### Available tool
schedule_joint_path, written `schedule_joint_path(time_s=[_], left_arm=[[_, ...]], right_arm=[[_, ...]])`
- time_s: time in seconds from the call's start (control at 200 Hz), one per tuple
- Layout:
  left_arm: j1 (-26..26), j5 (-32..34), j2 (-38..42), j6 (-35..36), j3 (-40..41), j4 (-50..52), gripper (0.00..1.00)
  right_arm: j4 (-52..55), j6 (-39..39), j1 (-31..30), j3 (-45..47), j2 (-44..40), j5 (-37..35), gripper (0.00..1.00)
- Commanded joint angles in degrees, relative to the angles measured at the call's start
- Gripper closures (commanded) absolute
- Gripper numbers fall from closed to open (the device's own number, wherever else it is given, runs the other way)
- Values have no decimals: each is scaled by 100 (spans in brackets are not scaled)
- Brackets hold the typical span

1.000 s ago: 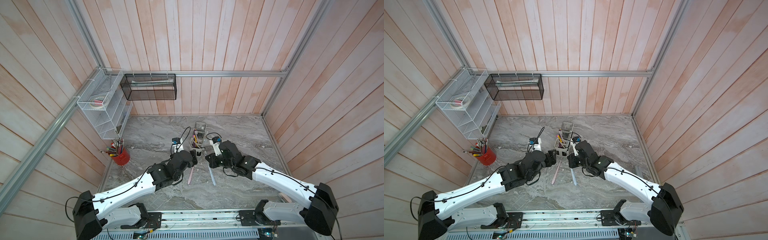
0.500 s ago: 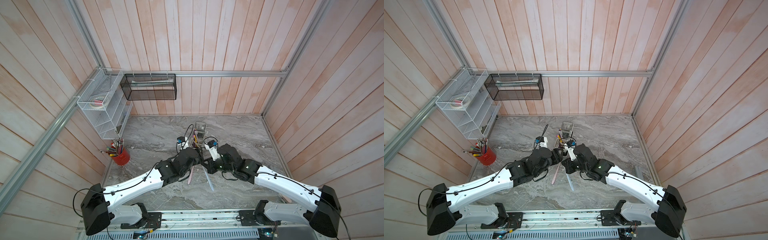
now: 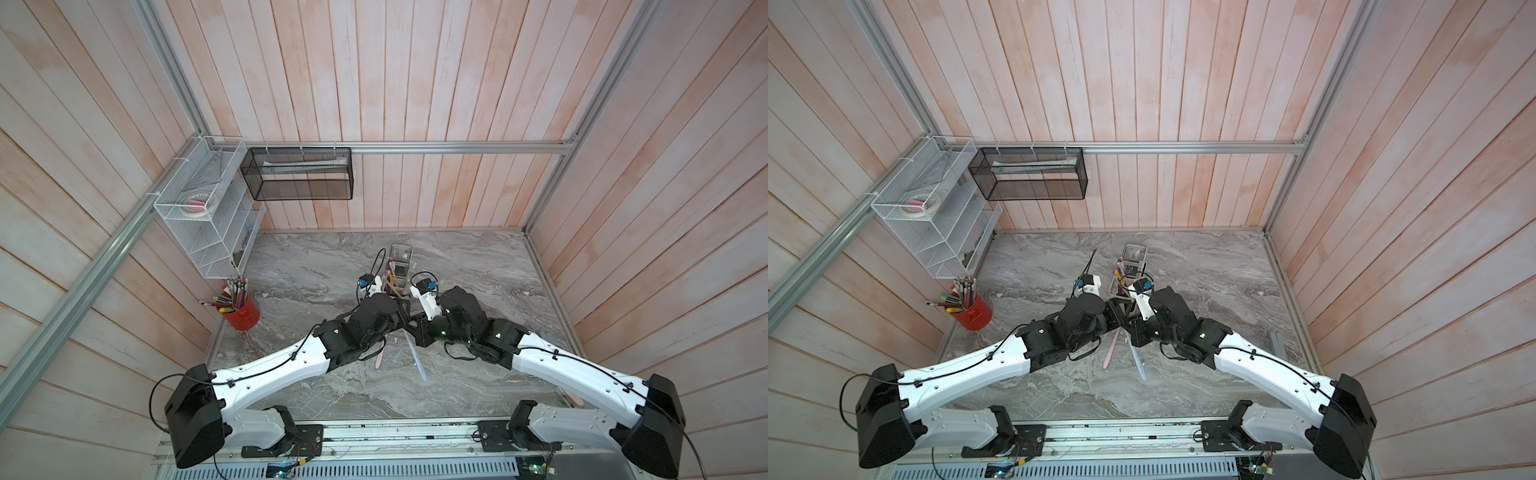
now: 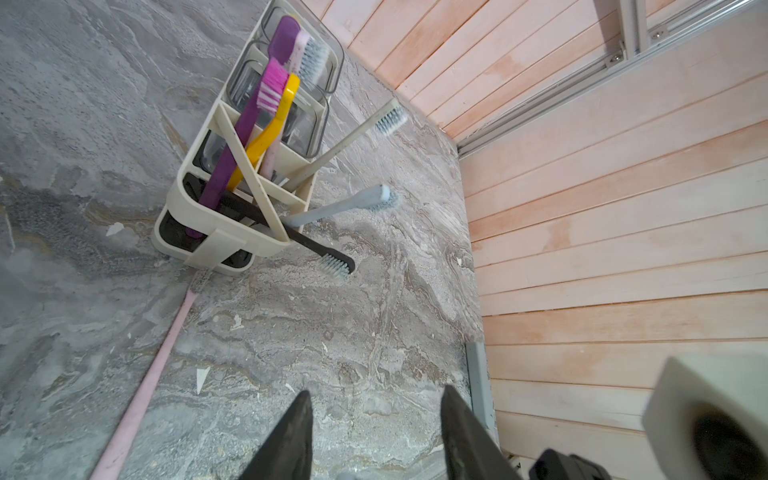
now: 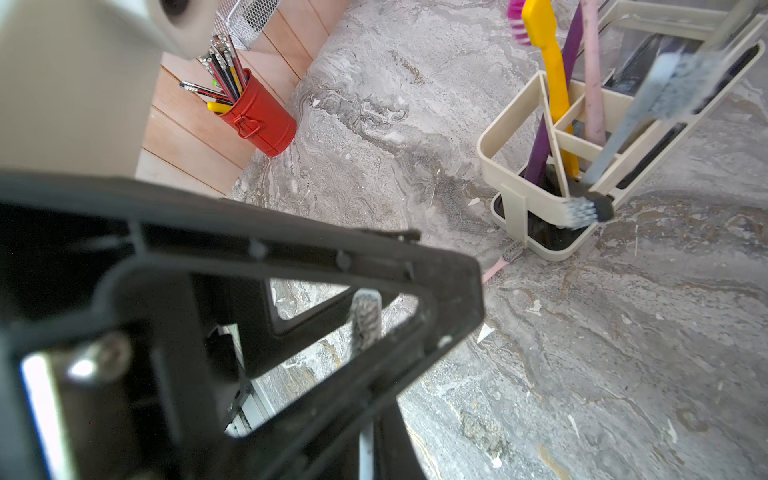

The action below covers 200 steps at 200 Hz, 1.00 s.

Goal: Place the toothbrush into the toothbrush holder
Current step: Place the toothbrush in the toothbrush holder.

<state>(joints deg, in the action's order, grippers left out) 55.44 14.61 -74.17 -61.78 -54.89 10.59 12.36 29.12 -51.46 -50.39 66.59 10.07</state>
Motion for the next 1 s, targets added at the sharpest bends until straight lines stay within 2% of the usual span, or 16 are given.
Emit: schedule_joint_path(time_s=[0.0, 0.41, 0.48, 0.63, 0.67, 0.995], left_arm=[[-24, -253, 37, -80, 134, -126, 50], [-24, -316, 78, -36, 259, -72, 61], [-24, -327, 77, -18, 251, -59, 67], [-24, -349, 73, 24, 238, -33, 71], [-213, -351, 78, 40, 242, -19, 71], [-253, -395, 93, 52, 260, -55, 79]], right_arm=[[-95, 41, -31, -5, -58, 48, 100], [-93, 75, -31, -6, -54, 83, 100], [-85, 76, -31, 4, -75, 83, 100], [-67, 72, -31, -3, -74, 89, 100], [-67, 76, -30, -4, -75, 94, 100], [-128, 101, -31, -1, -54, 162, 100]])
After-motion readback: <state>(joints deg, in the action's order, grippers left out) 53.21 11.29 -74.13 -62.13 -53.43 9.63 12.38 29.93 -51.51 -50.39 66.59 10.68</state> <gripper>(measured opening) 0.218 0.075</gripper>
